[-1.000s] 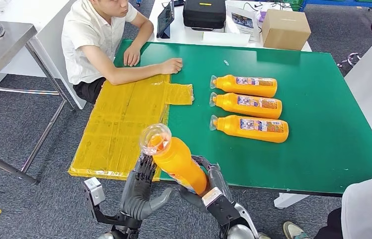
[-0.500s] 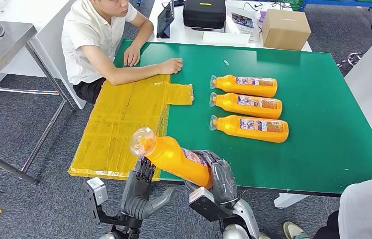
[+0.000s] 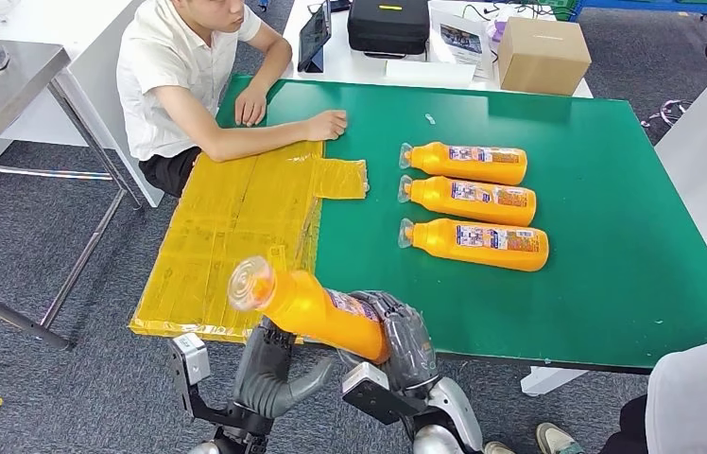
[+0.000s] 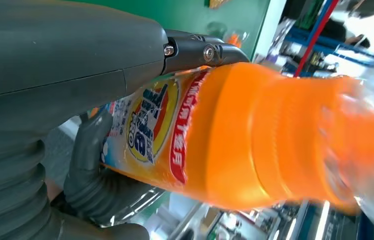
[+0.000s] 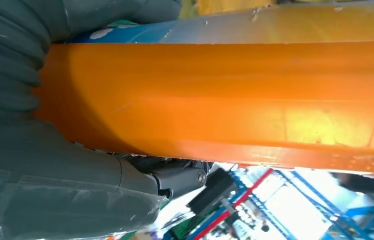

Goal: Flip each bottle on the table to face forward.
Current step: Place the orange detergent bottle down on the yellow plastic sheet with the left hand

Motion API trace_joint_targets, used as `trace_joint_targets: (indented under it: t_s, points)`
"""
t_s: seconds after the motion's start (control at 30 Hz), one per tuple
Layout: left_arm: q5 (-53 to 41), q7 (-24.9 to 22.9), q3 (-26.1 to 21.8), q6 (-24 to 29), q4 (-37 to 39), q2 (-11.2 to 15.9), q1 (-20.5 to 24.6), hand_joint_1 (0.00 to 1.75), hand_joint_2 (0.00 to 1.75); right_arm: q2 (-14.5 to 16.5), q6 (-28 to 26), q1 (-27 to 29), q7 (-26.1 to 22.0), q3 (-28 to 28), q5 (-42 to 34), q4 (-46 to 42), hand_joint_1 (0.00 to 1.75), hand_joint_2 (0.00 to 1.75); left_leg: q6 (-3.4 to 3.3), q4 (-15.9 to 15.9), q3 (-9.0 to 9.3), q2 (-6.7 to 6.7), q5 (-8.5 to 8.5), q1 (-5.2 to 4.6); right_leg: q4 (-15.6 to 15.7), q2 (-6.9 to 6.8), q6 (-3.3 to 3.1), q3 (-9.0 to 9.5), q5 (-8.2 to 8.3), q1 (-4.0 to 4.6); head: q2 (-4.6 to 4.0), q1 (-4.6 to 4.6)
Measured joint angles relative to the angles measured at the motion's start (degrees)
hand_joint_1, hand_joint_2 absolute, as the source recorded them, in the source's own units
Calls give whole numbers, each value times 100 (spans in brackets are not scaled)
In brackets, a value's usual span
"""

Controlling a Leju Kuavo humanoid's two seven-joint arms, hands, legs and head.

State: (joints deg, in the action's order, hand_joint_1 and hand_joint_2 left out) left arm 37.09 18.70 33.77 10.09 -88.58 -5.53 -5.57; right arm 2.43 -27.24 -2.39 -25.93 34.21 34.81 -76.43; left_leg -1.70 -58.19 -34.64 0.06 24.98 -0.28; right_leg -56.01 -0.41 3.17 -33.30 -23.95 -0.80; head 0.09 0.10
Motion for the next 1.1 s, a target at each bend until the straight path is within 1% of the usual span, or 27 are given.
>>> trace_joint_targets:
  t_s: [0.07, 0.2, 0.33, 0.43, 0.53, 0.7, 0.87, 1.0, 1.1]
  points:
    - [74, -46, 0, -66, 22, 0, 10, 0, 175, 22, -8, -6, -127, 56, -74, 27, 175, 175, 0, 0, 0, 0, 0, 0, 0, 0, 0, -1, 0, 0, 0, -1]
    - [132, -75, -1, -101, 53, 0, 20, 0, 175, 54, -8, -11, -202, 131, -134, 75, 175, 175, 0, 0, 0, 0, 0, 0, 0, 0, 0, -2, 0, 0, 0, -1]
    - [439, -190, -10, -316, 98, 2, 44, 0, 175, 99, 47, -43, -521, 179, -475, 117, 174, 175, 0, 0, 0, 2, 0, 0, 0, 1, 0, -2, 0, 0, 0, 0]
    - [558, -191, -29, -364, 132, 1, 67, 0, 175, 186, 63, -106, -620, 243, -593, 179, 175, 175, 0, 0, 1, 2, 0, 0, 0, 1, 0, -2, 0, 0, 0, -1]
    - [407, -96, -39, -261, 135, -37, 117, 0, 175, 257, 52, -170, -624, 321, -603, 290, 174, 175, 0, 0, 0, 1, -1, 1, 0, 0, 0, -2, 0, 0, 0, 0]
    - [-41, 72, -54, 118, 135, -149, 189, 0, 175, 375, 34, -213, -610, 432, -648, 519, 175, 175, 0, 0, 0, 2, 0, 0, -1, 1, 0, -3, 0, 0, 0, 1]
    - [-184, 144, -126, 401, 141, -240, 204, 0, 175, 520, 9, -303, -623, 543, -707, 833, 175, 175, 0, 0, -1, 3, 0, 1, 0, 1, 0, -5, 0, 0, 0, 1]
    - [-188, 205, -204, 597, 151, -288, 200, 172, 175, 628, -2, -403, -620, 638, -717, 1099, 175, 175, 0, 0, -1, 4, 0, 1, -1, 2, -1, -6, 0, 0, 0, 1]
    - [-168, 229, -259, 693, 151, -302, 168, 175, 175, 681, -14, -474, -614, 719, -713, 1290, 175, 175, 0, 0, 0, 4, -1, 1, -1, 3, -1, -7, 0, 0, 0, 1]
